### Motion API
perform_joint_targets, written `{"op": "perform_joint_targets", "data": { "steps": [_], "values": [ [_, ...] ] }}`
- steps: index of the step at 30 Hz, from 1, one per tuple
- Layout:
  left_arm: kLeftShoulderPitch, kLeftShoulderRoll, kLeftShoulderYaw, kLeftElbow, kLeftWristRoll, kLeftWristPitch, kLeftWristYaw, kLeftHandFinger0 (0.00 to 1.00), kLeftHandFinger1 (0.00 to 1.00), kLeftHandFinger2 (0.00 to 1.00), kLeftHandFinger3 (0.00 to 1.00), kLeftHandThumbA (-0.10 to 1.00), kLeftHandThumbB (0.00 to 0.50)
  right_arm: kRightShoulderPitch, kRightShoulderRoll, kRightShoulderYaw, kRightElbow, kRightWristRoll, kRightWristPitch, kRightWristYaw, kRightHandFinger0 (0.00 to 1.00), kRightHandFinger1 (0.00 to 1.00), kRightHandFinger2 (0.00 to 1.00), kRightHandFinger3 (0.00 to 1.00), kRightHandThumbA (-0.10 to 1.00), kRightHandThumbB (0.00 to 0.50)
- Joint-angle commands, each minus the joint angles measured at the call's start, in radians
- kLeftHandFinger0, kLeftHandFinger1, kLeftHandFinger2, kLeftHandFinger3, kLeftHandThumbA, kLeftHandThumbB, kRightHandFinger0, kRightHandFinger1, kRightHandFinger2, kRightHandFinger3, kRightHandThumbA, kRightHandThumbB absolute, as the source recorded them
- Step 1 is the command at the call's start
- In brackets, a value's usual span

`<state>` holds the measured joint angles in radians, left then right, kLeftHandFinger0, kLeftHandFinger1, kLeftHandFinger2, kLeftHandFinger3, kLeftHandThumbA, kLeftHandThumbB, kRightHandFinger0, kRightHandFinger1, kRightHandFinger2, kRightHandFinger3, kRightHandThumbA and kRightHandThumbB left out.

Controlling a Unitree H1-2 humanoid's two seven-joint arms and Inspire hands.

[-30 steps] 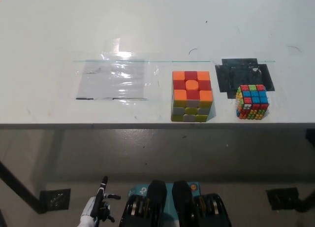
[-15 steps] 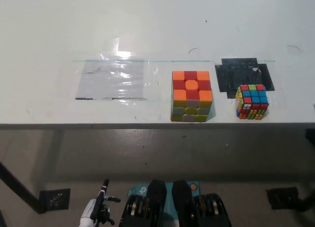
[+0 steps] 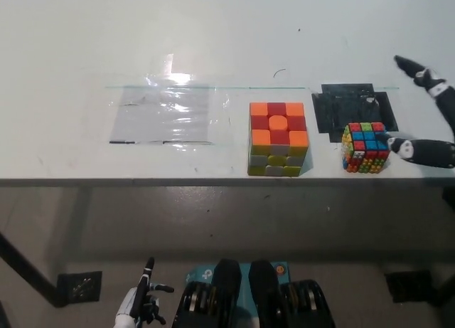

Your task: The robot uses its right hand to pick up the small cube kept on the middle on the desk and place it on the bigger cube kept next to it

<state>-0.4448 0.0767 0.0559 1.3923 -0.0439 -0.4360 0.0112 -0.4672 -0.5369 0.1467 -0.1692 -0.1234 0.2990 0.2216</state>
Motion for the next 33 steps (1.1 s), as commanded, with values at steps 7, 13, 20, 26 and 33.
{"op": "perform_joint_targets", "data": {
  "steps": [7, 13, 20, 26, 33],
  "values": [
    [-0.034, 0.01, -0.009, -0.001, 0.01, -0.034, 0.013, 0.27, 0.0, 0.03, 0.05, 1.0, 0.5, -0.087, -0.008, 0.053, 0.183, -0.114, -0.1, 0.005, 1.0, 1.0, 1.0, 1.0, 0.78, 0.499],
    [-0.043, 0.01, -0.009, 0.002, 0.009, -0.032, 0.019, 0.28, 0.0, 0.02, 0.03, 1.0, 0.5, -0.083, 0.002, 0.066, 0.238, -0.142, -0.145, 0.0, 1.0, 1.0, 1.0, 1.0, 0.75, 0.5],
    [-0.048, 0.014, -0.023, 0.004, 0.025, -0.034, 0.034, 0.27, 0.0, 0.01, 0.0, 1.0, 0.5, -0.079, 0.029, 0.072, 0.292, -0.163, -0.162, -0.003, 1.0, 1.0, 1.0, 1.0, 0.75, 0.5],
    [-0.05, 0.013, -0.036, 0.001, 0.037, -0.034, 0.05, 0.23, 0.0, 0.0, 0.0, 1.0, 0.5, -0.066, 0.048, 0.111, 0.254, -0.201, -0.168, 0.016, 1.0, 1.0, 1.0, 1.0, 0.71, 0.473],
    [-0.053, 0.018, -0.035, 0.002, 0.027, -0.034, 0.05, 0.24, 0.0, 0.0, 0.0, 1.0, 0.5, -0.07, 0.06, 0.13, 0.27, -0.22, -0.178, 0.013, 1.0, 1.0, 1.0, 1.0, 0.66, 0.463]
  ]
}}
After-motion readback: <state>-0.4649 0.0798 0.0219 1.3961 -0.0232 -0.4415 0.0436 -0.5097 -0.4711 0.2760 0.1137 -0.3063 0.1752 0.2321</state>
